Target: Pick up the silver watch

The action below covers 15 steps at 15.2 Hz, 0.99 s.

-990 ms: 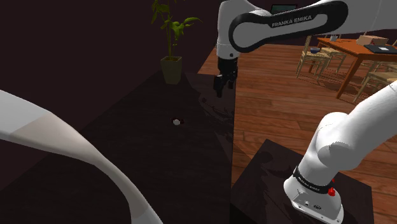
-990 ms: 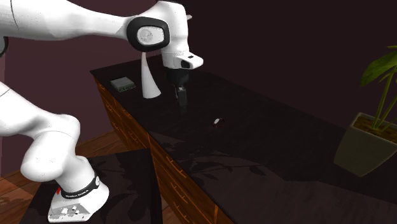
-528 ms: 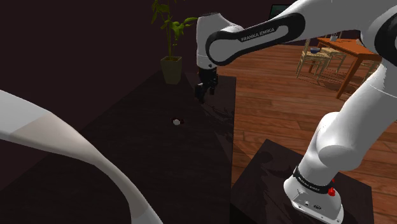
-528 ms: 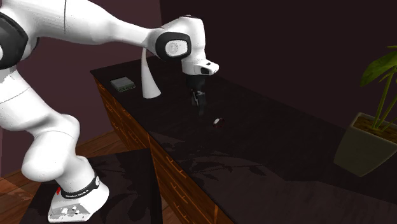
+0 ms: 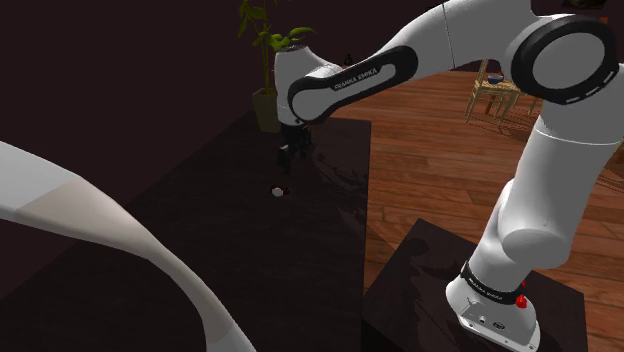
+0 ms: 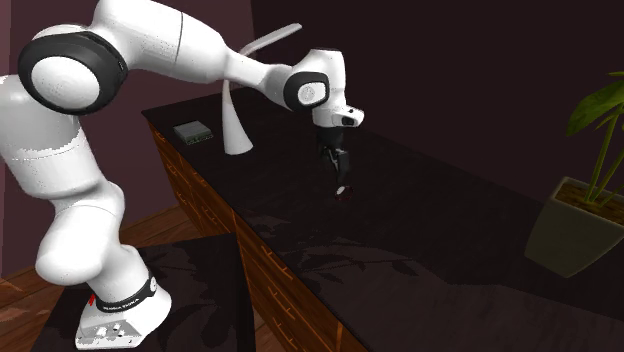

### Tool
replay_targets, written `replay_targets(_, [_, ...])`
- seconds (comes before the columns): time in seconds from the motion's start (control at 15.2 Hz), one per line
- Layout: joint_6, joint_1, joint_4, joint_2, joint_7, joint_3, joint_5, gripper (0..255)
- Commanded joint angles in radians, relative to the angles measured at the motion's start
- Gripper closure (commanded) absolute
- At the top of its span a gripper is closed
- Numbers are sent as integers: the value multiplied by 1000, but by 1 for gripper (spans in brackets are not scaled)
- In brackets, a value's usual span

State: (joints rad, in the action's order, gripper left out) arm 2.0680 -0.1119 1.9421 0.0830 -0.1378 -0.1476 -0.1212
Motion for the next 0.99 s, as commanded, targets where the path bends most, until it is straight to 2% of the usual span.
replay_targets(0.0, [17,-12,-57,69,-5,-9,-15,0])
replay_targets(0.4, [39,-48,-250,274,-6,-21,-60,0])
replay_targets(0.92, [124,-51,-203,313,-22,-15,-75,0])
